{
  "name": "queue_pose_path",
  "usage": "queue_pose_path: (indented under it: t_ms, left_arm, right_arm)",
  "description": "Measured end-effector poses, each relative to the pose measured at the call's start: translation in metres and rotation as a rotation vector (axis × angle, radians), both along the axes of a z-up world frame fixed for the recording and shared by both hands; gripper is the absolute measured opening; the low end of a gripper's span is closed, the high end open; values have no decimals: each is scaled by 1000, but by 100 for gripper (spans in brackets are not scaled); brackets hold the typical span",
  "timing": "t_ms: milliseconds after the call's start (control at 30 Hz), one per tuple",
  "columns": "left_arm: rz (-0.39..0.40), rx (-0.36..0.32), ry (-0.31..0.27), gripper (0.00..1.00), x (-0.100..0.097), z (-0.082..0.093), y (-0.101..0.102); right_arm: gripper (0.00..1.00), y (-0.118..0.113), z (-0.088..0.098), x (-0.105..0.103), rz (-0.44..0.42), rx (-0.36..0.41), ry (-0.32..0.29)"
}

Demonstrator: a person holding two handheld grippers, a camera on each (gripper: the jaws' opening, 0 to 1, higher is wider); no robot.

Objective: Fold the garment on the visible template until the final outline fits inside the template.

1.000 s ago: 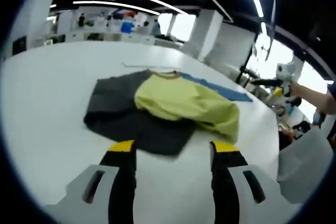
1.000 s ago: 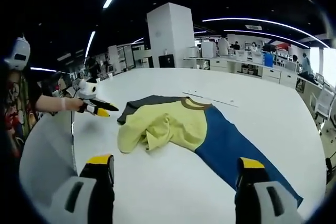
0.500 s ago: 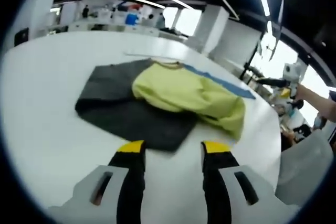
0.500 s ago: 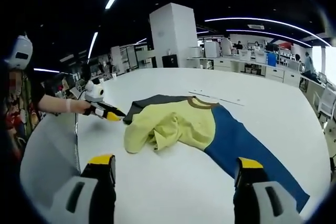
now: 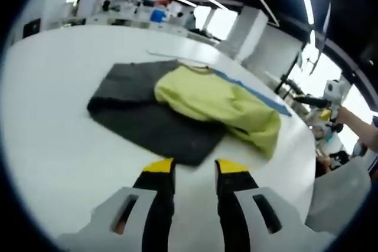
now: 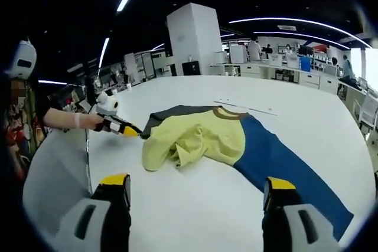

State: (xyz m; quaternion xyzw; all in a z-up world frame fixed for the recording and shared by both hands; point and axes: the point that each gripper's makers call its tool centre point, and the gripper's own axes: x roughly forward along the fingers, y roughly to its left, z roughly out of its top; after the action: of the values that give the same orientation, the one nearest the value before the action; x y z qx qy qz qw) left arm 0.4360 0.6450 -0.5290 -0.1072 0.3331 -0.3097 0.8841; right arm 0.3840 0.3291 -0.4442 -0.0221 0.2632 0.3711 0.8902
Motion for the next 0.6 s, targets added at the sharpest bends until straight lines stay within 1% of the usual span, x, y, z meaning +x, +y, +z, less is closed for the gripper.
queue_pose_path:
  t_ms: [67,167,267,300,367,433,600]
  left_arm:
    - [4,-2,1,16,0,-1,0]
    - [10,-10,9,17,0,0,-5]
    - [7,-3,-2,18,3,0,-7]
    - [8,9,-15,18,5,0,-7]
    - [21,6,-24,11,9,1,-6]
    - [27,-1,-25,1,10,2,-7]
    - [41,-9,-27,0,11,2,-7]
  right_arm:
    - [93,-1,-1,0,-4,4,3]
    - [93,-1,-2,-1,-6,6,4]
    - [93,-2,-4,-1,-8,10,10]
    - [93,-2,-4,-1,-8,9,10]
    - [93,-5,-4,-1,-9,11,10]
    - [93,-6,-4,-2,-12,12,11]
    - [93,-7,-4,-2,-18,10,11]
